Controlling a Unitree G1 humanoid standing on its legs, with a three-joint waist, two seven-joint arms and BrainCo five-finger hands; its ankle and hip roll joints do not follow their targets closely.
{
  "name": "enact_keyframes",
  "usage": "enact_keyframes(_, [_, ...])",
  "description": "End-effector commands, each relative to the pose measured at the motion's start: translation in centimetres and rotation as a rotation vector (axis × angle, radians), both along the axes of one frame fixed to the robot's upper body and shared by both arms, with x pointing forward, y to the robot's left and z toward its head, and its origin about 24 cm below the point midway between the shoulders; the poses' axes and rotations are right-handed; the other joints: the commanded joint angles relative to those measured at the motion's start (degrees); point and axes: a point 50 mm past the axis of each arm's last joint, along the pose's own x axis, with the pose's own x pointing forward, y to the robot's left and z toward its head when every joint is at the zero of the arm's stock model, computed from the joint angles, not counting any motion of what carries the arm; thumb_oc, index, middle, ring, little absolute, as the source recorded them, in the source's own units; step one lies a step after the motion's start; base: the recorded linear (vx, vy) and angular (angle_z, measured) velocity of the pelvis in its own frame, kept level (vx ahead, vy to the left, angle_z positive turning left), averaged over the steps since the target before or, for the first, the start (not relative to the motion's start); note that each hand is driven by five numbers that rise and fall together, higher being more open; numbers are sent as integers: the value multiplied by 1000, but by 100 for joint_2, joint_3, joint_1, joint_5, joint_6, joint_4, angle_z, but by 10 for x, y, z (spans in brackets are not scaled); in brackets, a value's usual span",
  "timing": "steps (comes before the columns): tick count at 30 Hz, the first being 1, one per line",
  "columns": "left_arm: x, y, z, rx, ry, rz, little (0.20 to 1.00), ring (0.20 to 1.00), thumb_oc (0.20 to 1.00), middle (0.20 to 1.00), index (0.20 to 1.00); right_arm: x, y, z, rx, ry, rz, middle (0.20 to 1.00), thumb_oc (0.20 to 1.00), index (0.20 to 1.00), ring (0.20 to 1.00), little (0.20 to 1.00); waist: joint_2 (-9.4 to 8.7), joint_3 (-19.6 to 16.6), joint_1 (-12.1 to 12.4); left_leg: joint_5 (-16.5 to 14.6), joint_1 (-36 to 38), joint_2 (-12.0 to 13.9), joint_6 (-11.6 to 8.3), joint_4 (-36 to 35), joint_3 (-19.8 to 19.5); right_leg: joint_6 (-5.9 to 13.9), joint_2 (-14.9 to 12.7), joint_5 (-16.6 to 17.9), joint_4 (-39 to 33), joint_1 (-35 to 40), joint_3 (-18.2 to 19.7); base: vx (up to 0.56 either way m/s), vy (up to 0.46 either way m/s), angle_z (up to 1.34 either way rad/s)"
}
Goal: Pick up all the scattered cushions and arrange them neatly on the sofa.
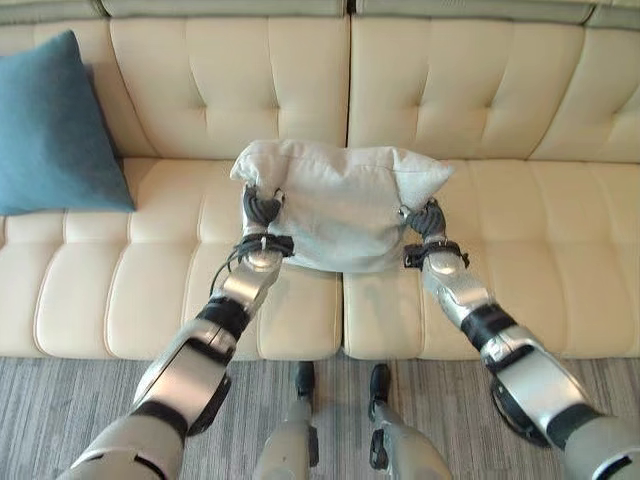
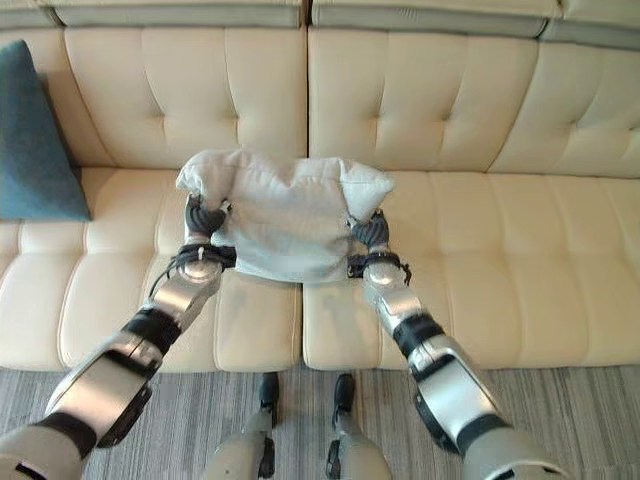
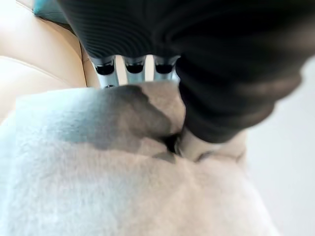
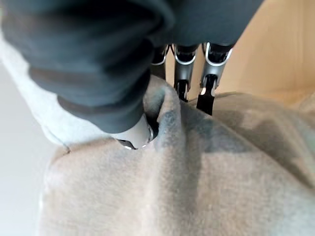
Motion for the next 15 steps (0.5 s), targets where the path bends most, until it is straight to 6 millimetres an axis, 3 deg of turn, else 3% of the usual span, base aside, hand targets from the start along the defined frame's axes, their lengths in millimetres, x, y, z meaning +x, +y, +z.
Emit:
enact_keyframes(1, [17, -3, 53, 12, -96, -87, 1000, 1000, 1000, 1000, 1000, 14, 11, 37, -134, -54, 34, 1000, 1000, 1000, 1000, 1000, -184, 363, 41, -589, 416, -99, -288, -39, 135, 514, -194, -642, -18, 272, 145, 8, 21, -3])
enact_keyframes(3, [21, 16, 43, -111, -16, -61, 1000, 1000, 1000, 1000, 1000, 17, -8, 27, -161, 28, -24, 1000, 1000, 1000, 1000, 1000, -177, 370, 34, -602, 485, -90, -292, -39, 156, 519, -191, -667, -18, 325, 178, 16, 15, -4])
enact_keyframes(5, [18, 48, 35, -255, 17, 6, 1000, 1000, 1000, 1000, 1000, 15, -40, 18, -102, 84, -136, 1000, 1000, 1000, 1000, 1000, -152, 352, 10, -659, 609, -96, -287, -39, 169, 517, -189, -719, -18, 424, 193, 11, 16, -4])
enact_keyframes(6, [12, 65, 24, -360, 22, 39, 1000, 1000, 1000, 1000, 1000, 9, -60, 5, -14, 112, -207, 1000, 1000, 1000, 1000, 1000, -129, 340, 4, -707, 719, -97, -278, -39, 171, 515, -196, -748, -18, 519, 190, 19, 25, -3])
enact_keyframes(8, [0, 84, -7, -509, 58, 95, 1000, 1000, 1000, 1000, 1000, -4, -86, -18, 60, 157, -296, 1000, 1000, 1000, 1000, 1000, -103, 282, 6, -777, 868, -98, -257, -39, 188, 511, -211, -790, -18, 660, 175, 21, 12, 1])
enact_keyframes(9, [-18, 98, -39, -602, 94, 126, 1000, 1000, 1000, 1000, 1000, -23, -115, -46, 29, 235, -374, 1000, 1000, 1000, 1000, 1000, -96, 214, 25, -836, 995, -106, -236, -39, 184, 509, -220, -839, -18, 798, 140, 31, 13, 4])
enact_keyframes(10, [-19, 98, -41, -603, 98, 126, 1000, 1000, 1000, 1000, 1000, -24, -116, -48, 26, 239, -374, 1000, 1000, 1000, 1000, 1000, -88, 203, 22, -842, 1012, -106, -236, -39, 181, 510, -220, -844, -18, 816, 136, 31, 14, 5])
enact_keyframes(14, [-65, 107, -113, -644, 252, 147, 1000, 1000, 1000, 1000, 1000, -73, -139, -116, 100, 426, -419, 1000, 1000, 1000, 1000, 1000, -92, 9, 65, -955, 1294, -115, -197, -39, 191, 508, -236, -920, -18, 1105, 94, 27, 30, 2])
enact_keyframes(15, [-89, 101, -141, -660, 322, 157, 1000, 1000, 1000, 1000, 1000, -93, -140, -139, 121, 478, -421, 1000, 1000, 1000, 1000, 1000, -96, -89, 78, -1000, 1410, -119, -174, -39, 192, 513, -242, -945, -18, 1215, 91, 18, 39, -6])
